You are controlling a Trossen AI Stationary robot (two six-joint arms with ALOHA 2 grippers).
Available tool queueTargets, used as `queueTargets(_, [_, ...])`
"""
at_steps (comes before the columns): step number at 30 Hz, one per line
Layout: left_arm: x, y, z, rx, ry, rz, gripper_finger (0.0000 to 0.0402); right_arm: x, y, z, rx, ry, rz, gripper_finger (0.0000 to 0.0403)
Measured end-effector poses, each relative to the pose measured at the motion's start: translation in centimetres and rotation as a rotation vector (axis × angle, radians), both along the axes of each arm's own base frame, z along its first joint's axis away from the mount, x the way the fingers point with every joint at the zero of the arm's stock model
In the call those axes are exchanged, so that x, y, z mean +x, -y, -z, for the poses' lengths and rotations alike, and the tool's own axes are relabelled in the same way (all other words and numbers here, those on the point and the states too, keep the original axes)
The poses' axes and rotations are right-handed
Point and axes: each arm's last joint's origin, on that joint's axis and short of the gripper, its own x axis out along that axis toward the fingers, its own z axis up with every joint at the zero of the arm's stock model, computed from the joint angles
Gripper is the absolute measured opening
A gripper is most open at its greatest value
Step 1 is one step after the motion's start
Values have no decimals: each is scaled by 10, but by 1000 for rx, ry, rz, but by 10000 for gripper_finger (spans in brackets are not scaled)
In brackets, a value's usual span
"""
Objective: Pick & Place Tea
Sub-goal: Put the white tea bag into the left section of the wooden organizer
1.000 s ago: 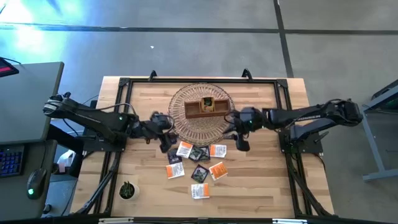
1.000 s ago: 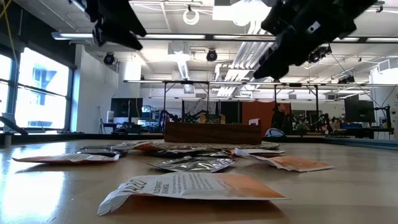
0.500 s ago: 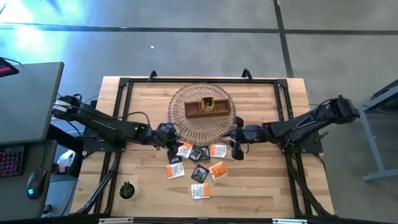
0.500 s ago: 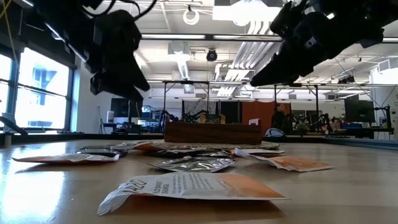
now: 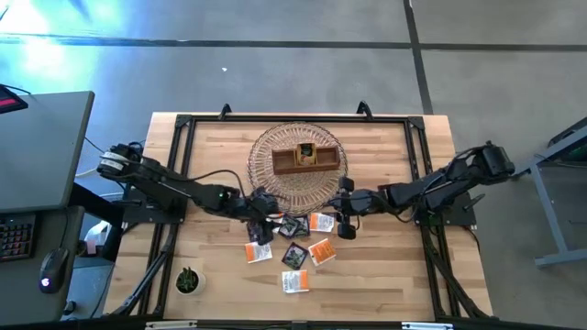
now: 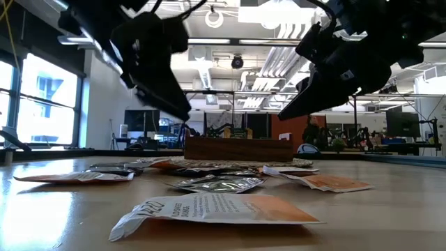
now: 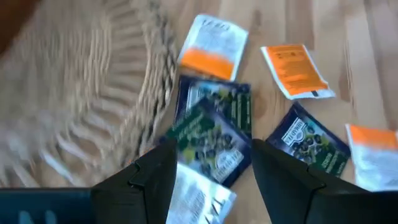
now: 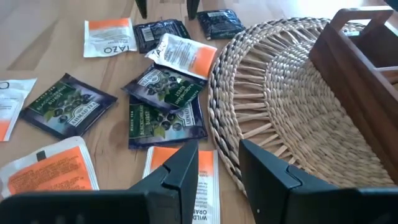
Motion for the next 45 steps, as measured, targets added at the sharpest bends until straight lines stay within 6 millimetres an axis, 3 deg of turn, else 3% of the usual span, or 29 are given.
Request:
queueTargets(5, [-4, 11, -8, 91, -120, 94, 202, 0, 0, 0, 0, 3, -1, 112])
queueTargets(14, [-11, 23, 6, 95, -143, -45, 201, 0, 0, 0, 12, -1, 7, 112])
queueTargets(29, [2, 12, 0, -7, -20, -189, 201, -3, 1, 4, 83, -42, 98, 112])
queueTargets(39, [7, -3, -1, -180, 4, -332, 201, -3, 3, 3, 41, -24, 154, 112])
queueTargets(45, [10, -6, -4, -483, -4, -443, 201, -3, 3, 4, 42, -27, 137, 112])
